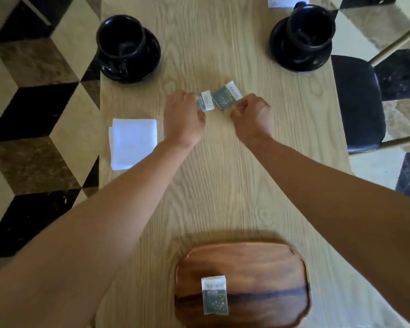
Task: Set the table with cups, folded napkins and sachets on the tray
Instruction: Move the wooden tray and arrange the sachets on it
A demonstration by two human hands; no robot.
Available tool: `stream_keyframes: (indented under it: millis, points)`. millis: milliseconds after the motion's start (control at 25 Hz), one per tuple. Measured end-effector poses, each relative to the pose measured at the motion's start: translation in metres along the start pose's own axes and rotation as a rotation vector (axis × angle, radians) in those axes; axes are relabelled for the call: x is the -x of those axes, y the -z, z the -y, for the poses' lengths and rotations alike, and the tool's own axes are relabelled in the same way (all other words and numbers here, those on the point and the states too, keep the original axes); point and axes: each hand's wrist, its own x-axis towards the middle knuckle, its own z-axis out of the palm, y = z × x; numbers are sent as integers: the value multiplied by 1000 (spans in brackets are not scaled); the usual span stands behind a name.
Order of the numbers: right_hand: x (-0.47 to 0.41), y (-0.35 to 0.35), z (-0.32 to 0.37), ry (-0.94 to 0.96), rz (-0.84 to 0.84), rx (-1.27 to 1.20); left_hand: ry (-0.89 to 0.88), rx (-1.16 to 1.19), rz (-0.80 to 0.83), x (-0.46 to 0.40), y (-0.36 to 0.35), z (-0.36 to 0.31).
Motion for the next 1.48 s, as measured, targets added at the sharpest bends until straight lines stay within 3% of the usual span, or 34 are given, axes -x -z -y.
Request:
stream_keyframes:
  millis: [200,440,800,1000,1160,1480]
  points:
    - [-29,-10,4,-41,29,118,-104,-224,3,-32,-15,1]
    - [-23,-13,2,-3,35,66,-88,-158,10,-28,-13,9]
    - [16,10,1,-53,64,-354,208,487,-179,25,-1,-1]
    - [73,50,-3,1,260,-662,495,794,-121,83,10,-27]
    - [127,79,-32,11,354,-518,702,1183,-35,156,25,-62]
    - [224,128,-88,-92,312,-501,783,1302,32,278,22,-121]
